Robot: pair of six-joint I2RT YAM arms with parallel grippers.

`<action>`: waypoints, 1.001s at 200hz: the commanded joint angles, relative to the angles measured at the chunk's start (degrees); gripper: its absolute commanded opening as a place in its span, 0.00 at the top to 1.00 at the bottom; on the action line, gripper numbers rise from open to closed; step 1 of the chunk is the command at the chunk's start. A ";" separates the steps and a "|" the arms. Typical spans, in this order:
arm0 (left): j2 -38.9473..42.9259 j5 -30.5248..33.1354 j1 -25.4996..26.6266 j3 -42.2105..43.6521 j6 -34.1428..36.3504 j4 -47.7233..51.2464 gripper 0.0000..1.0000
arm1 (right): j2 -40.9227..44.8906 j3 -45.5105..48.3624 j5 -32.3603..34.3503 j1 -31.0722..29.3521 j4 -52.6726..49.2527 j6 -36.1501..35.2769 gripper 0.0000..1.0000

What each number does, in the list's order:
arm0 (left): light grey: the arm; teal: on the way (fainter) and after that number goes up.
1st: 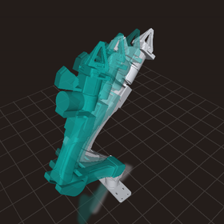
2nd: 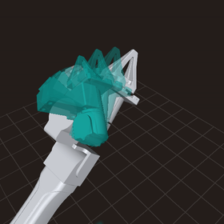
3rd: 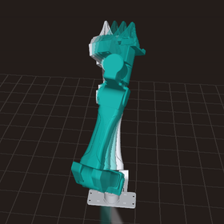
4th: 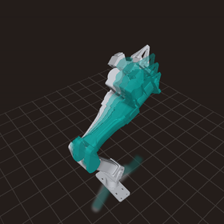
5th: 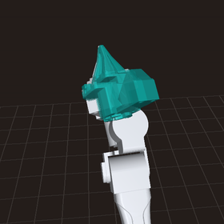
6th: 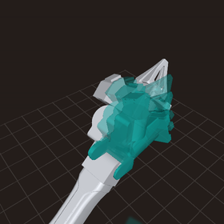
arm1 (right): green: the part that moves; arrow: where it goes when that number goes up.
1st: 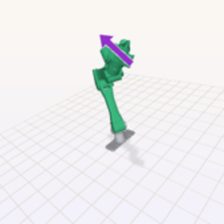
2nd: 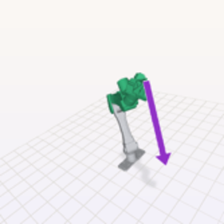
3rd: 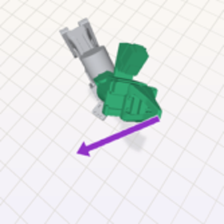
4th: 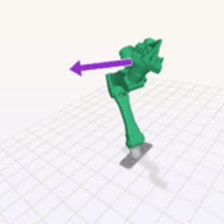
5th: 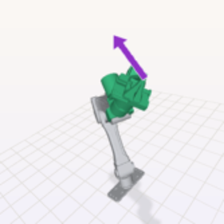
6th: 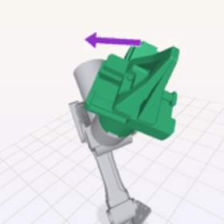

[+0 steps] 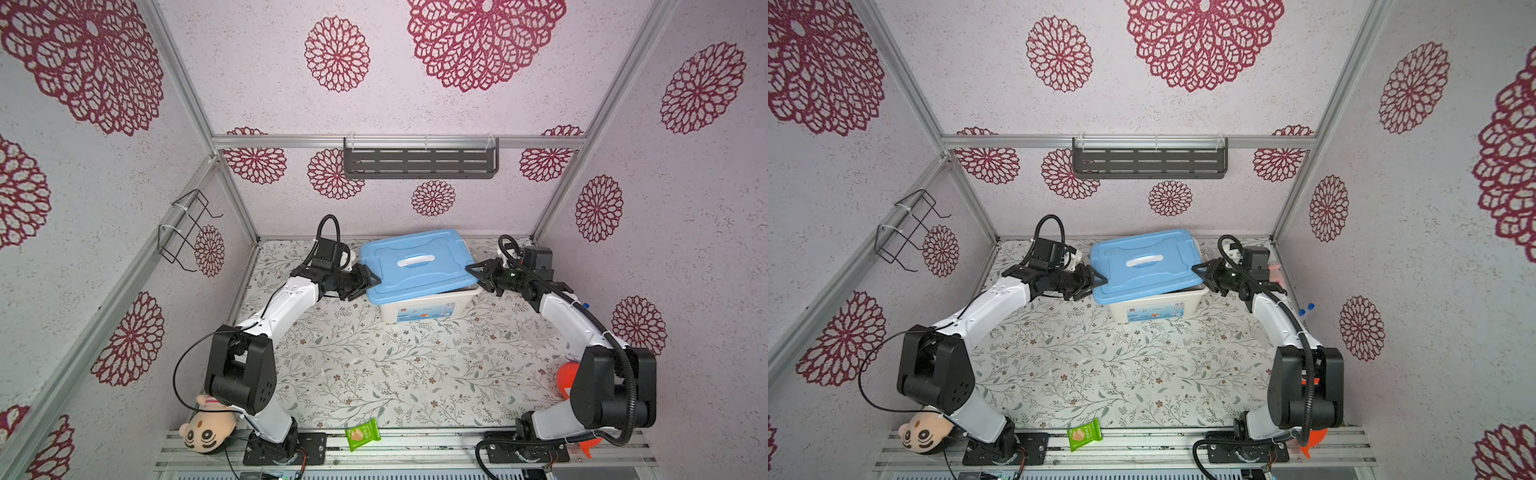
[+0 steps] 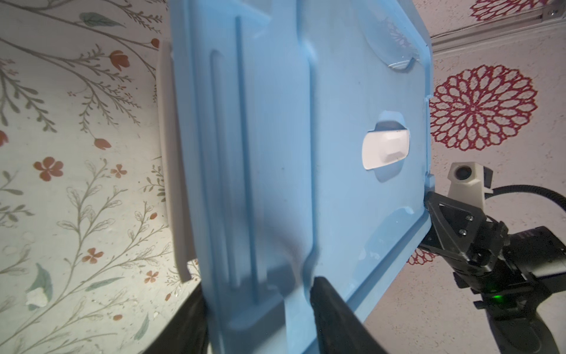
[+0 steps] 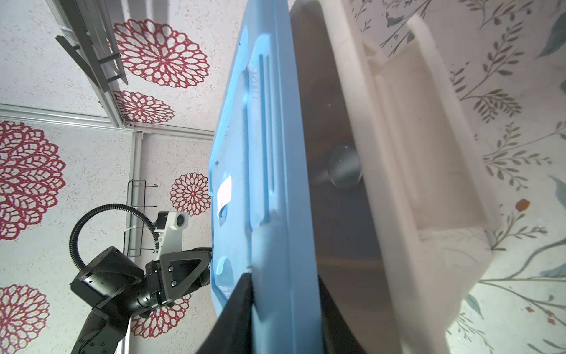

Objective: Organize the chemistry lab equipment
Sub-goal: 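Lower the blue lid onto the white bin with both grippers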

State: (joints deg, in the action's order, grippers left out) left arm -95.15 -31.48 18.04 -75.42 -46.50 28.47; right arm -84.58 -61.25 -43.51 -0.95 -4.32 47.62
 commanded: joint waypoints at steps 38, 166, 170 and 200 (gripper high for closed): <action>0.73 -1.74 0.94 -5.12 1.24 -2.22 0.51 | 4.63 -0.17 3.28 -0.29 0.75 -5.07 0.68; -4.23 5.32 2.09 -7.69 4.14 7.55 0.50 | 3.89 -5.37 15.71 -0.28 -18.40 -17.70 0.58; -4.09 5.57 2.17 -7.45 4.09 7.79 0.50 | 3.89 -5.45 16.00 -0.21 -18.64 -18.03 0.58; -1.57 8.26 2.20 -4.40 2.76 7.92 0.50 | 3.05 -5.88 16.67 -0.28 -20.22 -18.99 0.57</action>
State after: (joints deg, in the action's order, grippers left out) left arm -98.02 -27.70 20.01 -82.50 -43.22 32.60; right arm -81.62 -65.65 -30.65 -0.91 -20.80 33.58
